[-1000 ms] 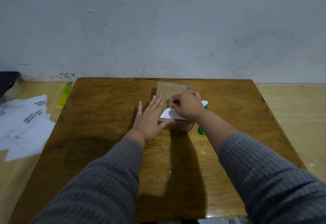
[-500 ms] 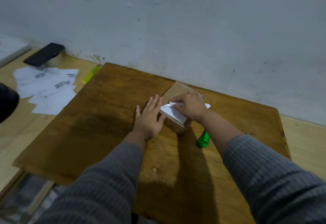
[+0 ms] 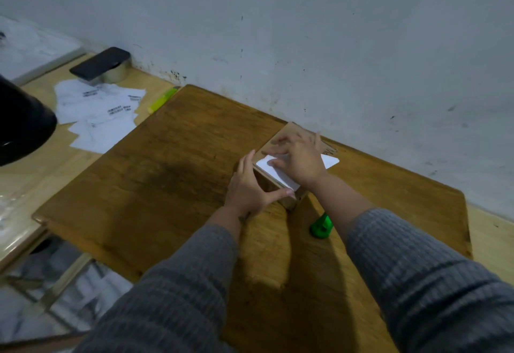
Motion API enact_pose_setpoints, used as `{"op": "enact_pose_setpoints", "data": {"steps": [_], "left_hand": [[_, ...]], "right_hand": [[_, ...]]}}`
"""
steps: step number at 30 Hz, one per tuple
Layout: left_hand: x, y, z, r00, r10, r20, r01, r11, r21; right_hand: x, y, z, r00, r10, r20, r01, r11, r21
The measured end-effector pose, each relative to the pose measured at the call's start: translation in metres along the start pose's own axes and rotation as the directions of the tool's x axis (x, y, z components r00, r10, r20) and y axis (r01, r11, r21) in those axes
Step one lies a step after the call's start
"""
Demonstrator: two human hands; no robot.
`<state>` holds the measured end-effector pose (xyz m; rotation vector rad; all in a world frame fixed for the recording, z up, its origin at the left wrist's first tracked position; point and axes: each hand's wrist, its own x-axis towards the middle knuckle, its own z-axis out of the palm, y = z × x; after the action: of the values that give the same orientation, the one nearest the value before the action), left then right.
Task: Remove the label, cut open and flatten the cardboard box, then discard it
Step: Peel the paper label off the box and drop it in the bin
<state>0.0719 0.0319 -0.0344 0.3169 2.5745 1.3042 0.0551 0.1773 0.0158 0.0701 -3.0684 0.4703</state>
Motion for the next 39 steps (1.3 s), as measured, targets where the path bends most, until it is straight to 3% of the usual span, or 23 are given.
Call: {"op": "enact_pose_setpoints", "data": {"steps": [3,8,16,24,26,32,37,39], "left_hand": [[0.002,0.005,0.000,1.000,0.000,0.006,0.000,0.998,0.059],[0.002,0.007,-0.003,0.997,-0.064,0.035,0.060,0.993,0.101],[0.001,0.012,-0.005,0.996,-0.085,0.034,0.078,0.984,0.161],[0.003,0.013,-0.005,0.991,-0.126,0.045,0.116,0.976,0.184],[0.002,0.014,-0.004,0.991,-0.126,0.042,0.117,0.976,0.182],[0.003,0.014,-0.005,0.991,-0.129,0.044,0.118,0.974,0.194],[0.003,0.012,-0.003,0.992,-0.123,0.039,0.110,0.964,0.242],[0.003,0.011,-0.004,0.998,-0.060,0.033,0.046,0.939,0.342]], "right_hand": [[0.002,0.002,-0.003,1.000,-0.015,0.000,0.015,1.000,0.018],[0.011,-0.003,0.006,0.983,-0.184,0.008,0.179,0.962,0.207],[0.020,-0.005,0.001,0.972,-0.116,0.202,0.056,0.959,0.279],[0.016,-0.001,-0.012,0.982,-0.071,0.177,-0.005,0.919,0.394],[0.013,0.002,-0.010,0.984,-0.086,0.155,0.024,0.930,0.367],[0.007,0.013,-0.002,0.975,-0.197,0.099,0.197,0.980,0.006],[0.003,0.020,-0.011,0.971,-0.209,0.113,0.209,0.978,0.009],[0.004,0.019,-0.016,0.965,-0.232,0.124,0.234,0.972,-0.006]]}}
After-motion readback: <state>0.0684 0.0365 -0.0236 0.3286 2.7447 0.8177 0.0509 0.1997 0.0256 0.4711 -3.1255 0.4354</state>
